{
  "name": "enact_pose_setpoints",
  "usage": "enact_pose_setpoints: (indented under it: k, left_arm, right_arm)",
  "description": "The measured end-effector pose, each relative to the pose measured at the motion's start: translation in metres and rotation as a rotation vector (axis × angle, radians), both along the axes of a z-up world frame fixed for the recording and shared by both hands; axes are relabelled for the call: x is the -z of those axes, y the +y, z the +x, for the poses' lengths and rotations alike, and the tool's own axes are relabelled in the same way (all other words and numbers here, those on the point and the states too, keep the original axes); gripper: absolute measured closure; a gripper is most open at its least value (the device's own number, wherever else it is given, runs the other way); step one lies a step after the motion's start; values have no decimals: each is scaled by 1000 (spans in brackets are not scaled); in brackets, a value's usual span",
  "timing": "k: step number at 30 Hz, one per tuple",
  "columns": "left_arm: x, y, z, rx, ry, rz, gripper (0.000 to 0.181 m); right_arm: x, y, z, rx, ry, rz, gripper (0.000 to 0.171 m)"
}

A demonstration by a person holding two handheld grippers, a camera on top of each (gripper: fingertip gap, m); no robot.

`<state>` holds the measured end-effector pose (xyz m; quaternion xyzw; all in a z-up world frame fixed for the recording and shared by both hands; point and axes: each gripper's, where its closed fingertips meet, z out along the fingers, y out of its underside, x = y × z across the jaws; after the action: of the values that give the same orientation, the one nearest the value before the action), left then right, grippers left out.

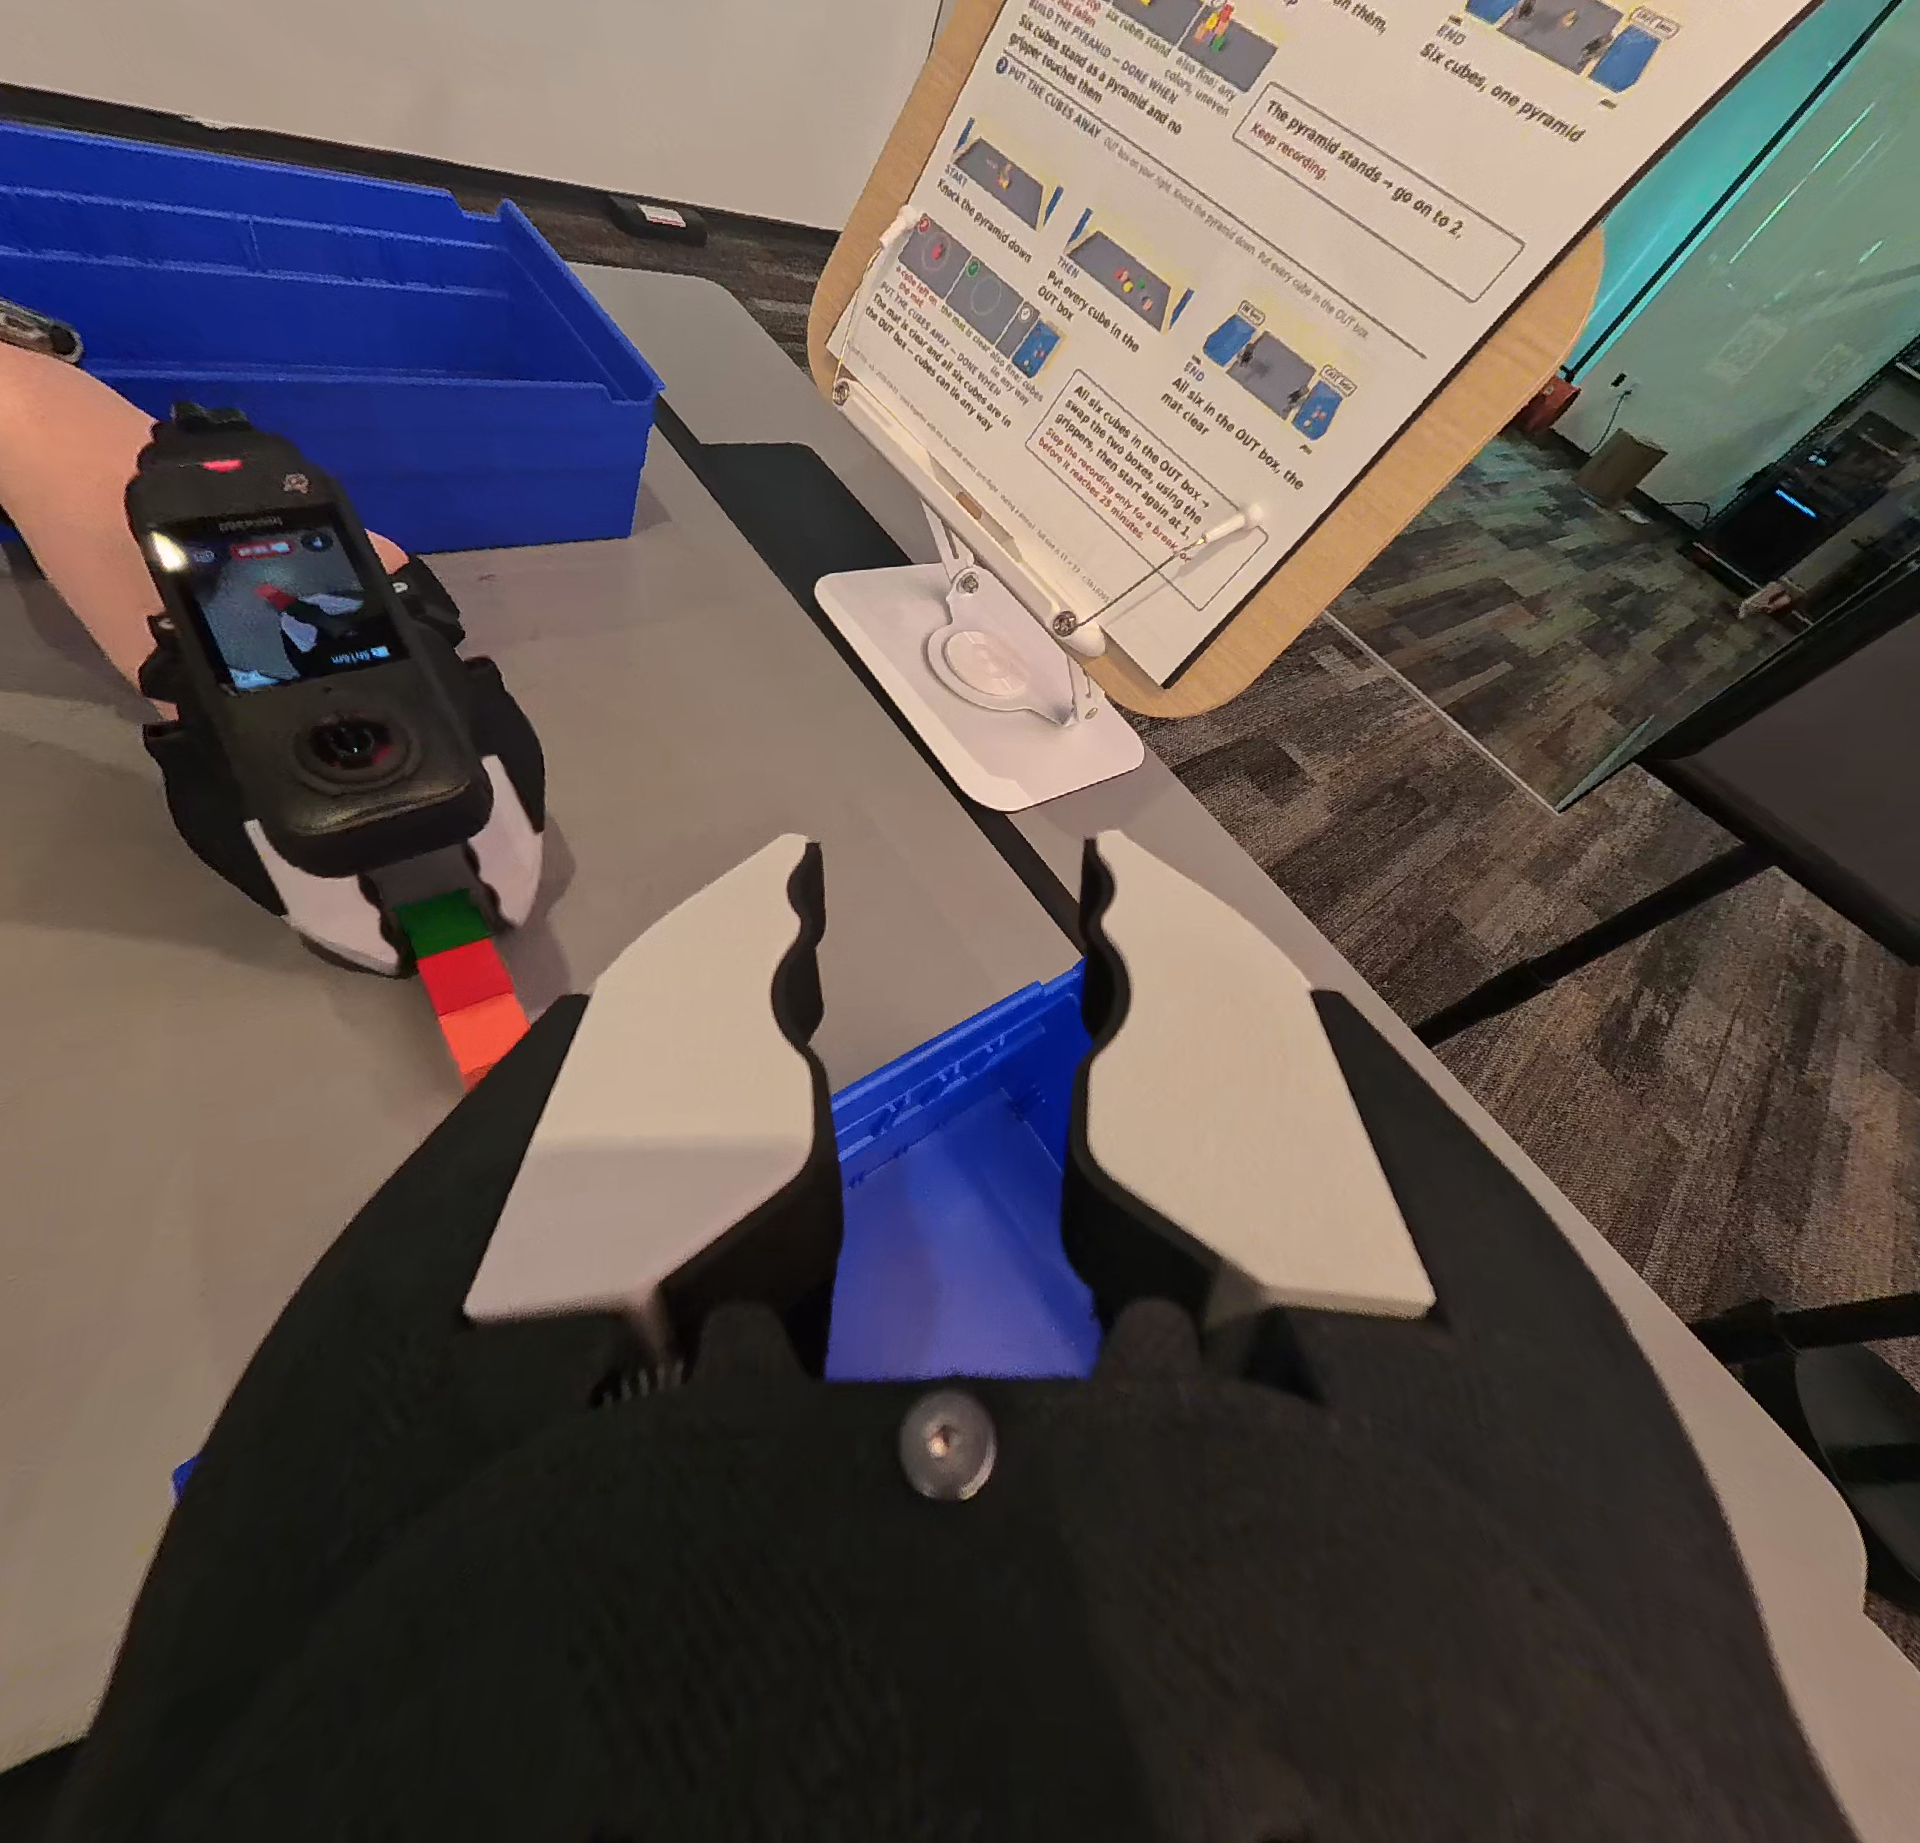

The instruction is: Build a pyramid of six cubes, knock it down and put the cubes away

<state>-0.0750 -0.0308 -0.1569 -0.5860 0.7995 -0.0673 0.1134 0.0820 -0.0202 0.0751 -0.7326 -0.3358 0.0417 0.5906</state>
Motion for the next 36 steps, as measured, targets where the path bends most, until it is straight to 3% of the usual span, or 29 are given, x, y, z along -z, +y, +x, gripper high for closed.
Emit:
enact_pose_setpoints:
  k: [1,6,8,11,15,18,20,22,25,28,36]
  left_arm:
    - [-2,2,2,-12,-16,5,134]
    - [-28,-7,2,-26,-104,-69,132]
    - [-55,-9,-2,-29,-185,-61,131]
    - [-121,-5,-13,-78,-415,-22,134]
    - [-215,49,-64,-308,-738,167,135]
    - [-248,112,-135,-568,-849,320,141]
    - [-236,149,-185,-727,-808,349,147]
    - [-195,177,-235,-929,-677,279,159]
    - [-127,197,-273,-1268,-596,2,143]
    - [-87,203,-274,-1388,-637,-197,141]
    - [-24,211,-288,-1459,-312,-46,130]
  right_arm:
    - [1,0,1,3,-2,-2,123]
    - [2,1,1,3,-1,-7,123]
    - [3,1,2,3,-6,-9,123]
    - [3,0,4,6,-2,-9,123]
    - [0,-1,4,7,6,0,123]
    - [0,-1,3,8,0,2,123]
    - [1,-1,2,6,-2,1,123]
    - [1,-1,1,2,2,-2,123]
    - [2,1,1,7,-1,-7,123]
    - [5,4,0,10,-7,-17,123]
    - [16,8,-3,9,-44,-54,123]
